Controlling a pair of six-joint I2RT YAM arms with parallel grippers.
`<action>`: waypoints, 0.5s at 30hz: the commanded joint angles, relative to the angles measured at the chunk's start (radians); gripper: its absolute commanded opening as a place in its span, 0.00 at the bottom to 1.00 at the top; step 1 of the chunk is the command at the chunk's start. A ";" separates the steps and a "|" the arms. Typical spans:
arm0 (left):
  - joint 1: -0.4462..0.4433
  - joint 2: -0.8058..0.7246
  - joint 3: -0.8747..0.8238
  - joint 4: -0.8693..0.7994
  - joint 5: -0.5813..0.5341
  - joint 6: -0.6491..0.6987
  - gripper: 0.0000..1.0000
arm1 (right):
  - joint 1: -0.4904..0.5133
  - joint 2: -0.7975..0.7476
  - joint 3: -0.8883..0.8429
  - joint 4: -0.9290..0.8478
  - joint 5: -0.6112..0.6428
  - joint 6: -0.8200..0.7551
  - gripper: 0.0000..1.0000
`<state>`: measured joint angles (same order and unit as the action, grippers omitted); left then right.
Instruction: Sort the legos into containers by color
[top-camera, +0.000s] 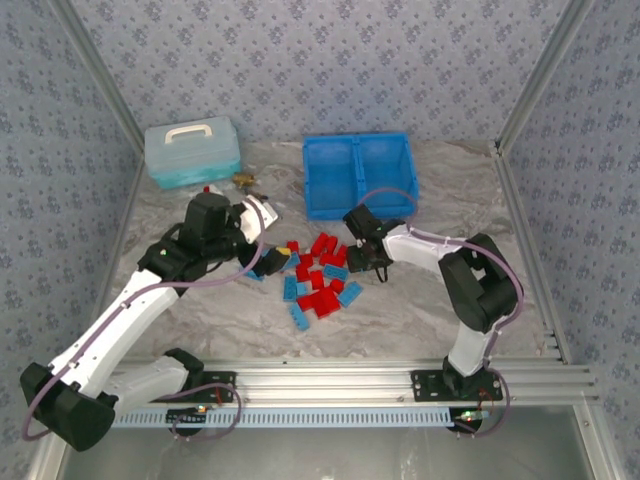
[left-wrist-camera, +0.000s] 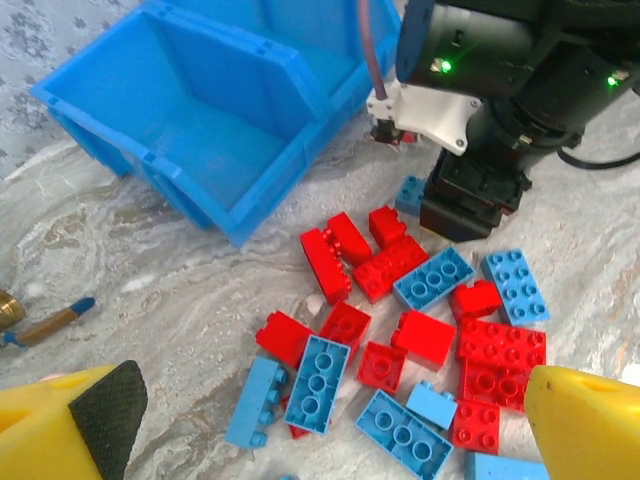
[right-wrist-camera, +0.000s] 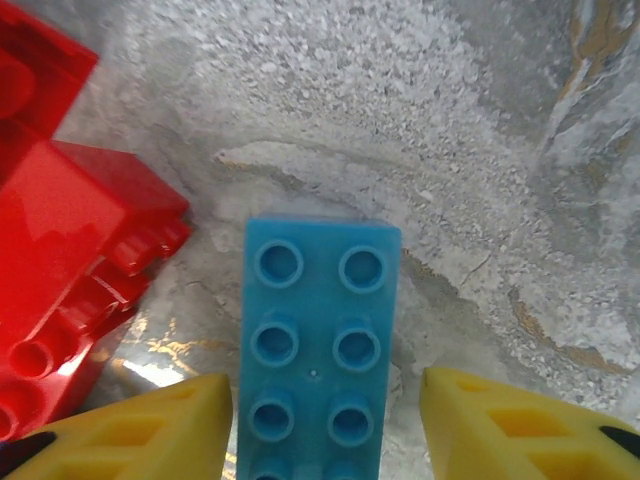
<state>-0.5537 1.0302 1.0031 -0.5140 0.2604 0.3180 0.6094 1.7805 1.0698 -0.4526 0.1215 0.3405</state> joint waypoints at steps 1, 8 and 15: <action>-0.032 -0.004 -0.026 -0.028 -0.012 0.053 0.99 | 0.003 0.020 0.009 0.009 0.021 -0.002 0.46; -0.054 -0.082 -0.085 0.041 -0.070 0.070 0.99 | 0.024 -0.087 -0.008 -0.025 0.096 0.018 0.31; -0.056 -0.181 -0.143 0.114 -0.155 0.066 0.99 | 0.026 -0.358 0.030 -0.031 0.224 0.013 0.31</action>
<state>-0.6044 0.8745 0.8700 -0.4622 0.1547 0.3706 0.6411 1.5177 1.0595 -0.4717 0.2436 0.3473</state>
